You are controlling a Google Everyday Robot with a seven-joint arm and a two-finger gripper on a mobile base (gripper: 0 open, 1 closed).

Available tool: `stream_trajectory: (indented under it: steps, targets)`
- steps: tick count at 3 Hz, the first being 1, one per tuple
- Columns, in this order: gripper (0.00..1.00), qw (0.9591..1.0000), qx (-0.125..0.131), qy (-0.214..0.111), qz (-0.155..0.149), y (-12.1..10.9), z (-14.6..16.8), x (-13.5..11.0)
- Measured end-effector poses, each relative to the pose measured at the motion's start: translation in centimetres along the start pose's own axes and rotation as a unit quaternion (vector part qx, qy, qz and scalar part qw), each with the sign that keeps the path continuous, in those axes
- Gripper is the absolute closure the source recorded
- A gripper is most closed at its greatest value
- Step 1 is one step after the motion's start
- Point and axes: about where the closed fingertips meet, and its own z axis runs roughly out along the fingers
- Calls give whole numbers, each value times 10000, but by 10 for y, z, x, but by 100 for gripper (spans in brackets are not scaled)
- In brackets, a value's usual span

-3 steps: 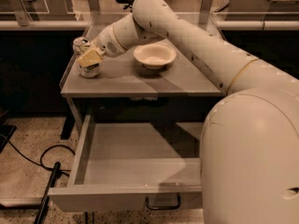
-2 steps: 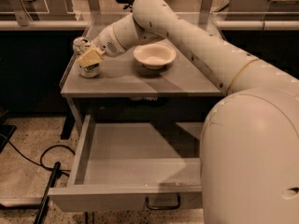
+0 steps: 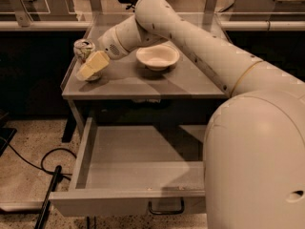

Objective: Pick 7up can from top drawer and place on counter

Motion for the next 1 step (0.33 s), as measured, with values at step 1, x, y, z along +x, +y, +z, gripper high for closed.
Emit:
stream_trajectory:
  steps: [1]
  targets:
    - [0, 10000, 0, 0, 0, 0, 0, 0]
